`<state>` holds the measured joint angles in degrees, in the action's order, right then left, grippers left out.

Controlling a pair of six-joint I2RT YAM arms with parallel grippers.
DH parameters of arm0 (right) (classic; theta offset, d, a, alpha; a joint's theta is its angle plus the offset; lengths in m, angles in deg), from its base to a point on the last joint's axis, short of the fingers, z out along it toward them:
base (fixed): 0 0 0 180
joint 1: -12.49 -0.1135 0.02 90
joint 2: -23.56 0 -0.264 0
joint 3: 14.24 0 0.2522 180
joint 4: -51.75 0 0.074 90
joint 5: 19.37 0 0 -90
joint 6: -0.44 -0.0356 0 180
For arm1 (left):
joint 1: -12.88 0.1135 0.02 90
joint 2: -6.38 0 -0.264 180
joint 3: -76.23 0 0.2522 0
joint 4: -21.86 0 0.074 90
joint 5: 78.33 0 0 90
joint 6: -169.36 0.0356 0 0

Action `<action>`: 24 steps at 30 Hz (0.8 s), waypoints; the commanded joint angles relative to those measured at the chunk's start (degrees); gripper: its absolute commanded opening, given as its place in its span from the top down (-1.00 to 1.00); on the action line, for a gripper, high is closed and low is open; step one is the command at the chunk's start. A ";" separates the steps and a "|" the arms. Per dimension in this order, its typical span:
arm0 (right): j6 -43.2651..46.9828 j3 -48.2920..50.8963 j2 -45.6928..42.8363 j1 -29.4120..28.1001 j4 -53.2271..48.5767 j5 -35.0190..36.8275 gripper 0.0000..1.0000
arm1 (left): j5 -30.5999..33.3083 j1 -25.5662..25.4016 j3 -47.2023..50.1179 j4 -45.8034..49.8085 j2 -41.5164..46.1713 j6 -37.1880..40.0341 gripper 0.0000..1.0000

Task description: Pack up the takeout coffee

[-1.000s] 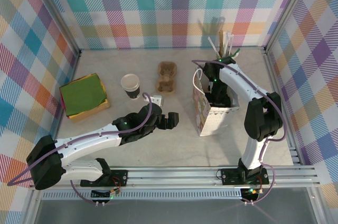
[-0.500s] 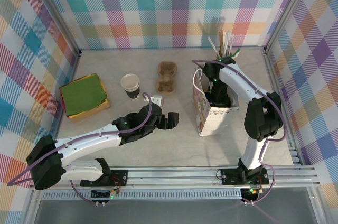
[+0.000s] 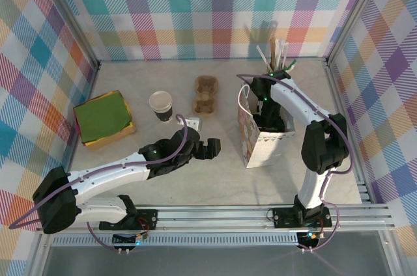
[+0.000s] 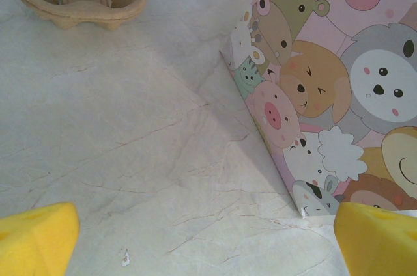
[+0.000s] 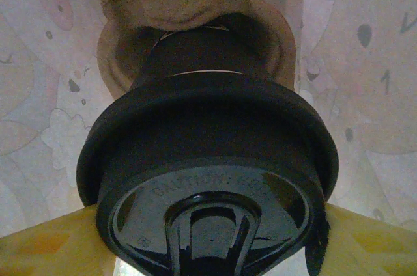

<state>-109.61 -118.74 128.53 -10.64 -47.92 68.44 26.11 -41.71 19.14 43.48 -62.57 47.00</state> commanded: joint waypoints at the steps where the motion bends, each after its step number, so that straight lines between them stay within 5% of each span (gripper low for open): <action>1: 0.54 0.66 1.73 0.20 3.23 -2.29 -0.34 | -0.13 0.62 -1.67 0.89 -0.15 -0.70 -0.99; 24: 0.47 0.41 1.53 0.20 2.98 -2.11 -0.35 | -0.21 0.58 -1.49 0.76 -0.15 -0.89 -0.99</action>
<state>-109.61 -118.85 128.53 -10.64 -47.97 68.44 26.11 -41.71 19.14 43.48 -62.57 46.78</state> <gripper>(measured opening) 0.677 0.996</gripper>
